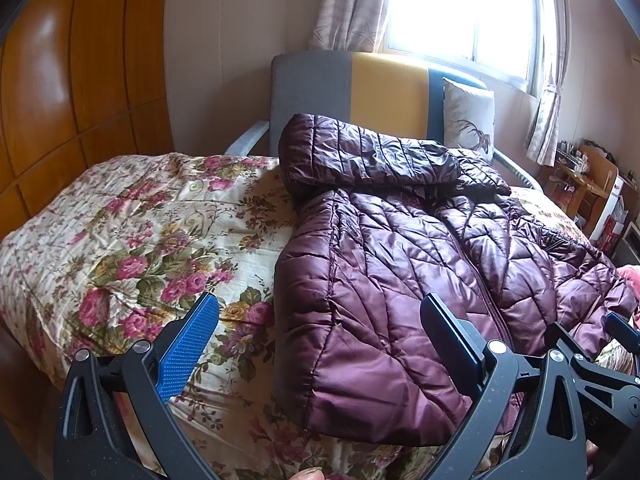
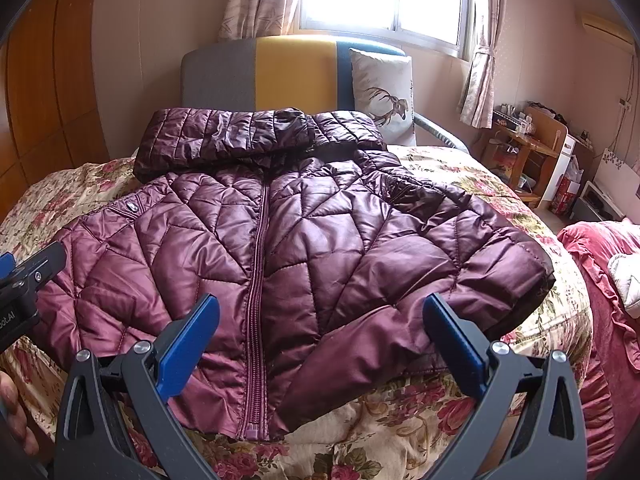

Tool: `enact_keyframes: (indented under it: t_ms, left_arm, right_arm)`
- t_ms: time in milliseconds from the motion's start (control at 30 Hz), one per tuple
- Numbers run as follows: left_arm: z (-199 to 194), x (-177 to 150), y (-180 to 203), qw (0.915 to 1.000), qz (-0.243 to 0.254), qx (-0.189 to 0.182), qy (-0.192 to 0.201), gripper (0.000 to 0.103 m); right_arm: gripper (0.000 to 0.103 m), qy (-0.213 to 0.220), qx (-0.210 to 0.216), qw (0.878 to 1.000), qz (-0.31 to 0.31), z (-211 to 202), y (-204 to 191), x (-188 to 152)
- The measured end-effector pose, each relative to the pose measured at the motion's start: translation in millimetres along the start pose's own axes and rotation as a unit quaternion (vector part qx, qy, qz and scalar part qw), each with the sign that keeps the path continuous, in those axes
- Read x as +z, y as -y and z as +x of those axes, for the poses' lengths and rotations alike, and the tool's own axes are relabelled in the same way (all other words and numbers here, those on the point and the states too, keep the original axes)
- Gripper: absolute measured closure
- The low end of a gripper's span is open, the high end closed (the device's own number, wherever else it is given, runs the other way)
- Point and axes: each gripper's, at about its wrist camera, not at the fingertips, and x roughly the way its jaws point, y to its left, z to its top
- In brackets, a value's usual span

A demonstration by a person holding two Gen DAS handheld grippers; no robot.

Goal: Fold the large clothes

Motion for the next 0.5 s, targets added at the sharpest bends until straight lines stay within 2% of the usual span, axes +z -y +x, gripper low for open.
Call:
enact_keyframes:
  t_ms: [267, 500]
  left_arm:
    - [8.6, 6.5, -5.8, 1.0, 0.001, 0.007, -0.006, 0.003]
    - [13.1, 13.2, -10.1, 0.9999, 0.003, 0.009, -0.007, 0.003]
  right_arm:
    - [0.002, -0.003, 0.013, 1.0, 0.015, 4.2, 7.4, 1.6]
    - [0.002, 0.005, 0.025, 0.999, 0.025, 3.0, 15.3, 16.3]
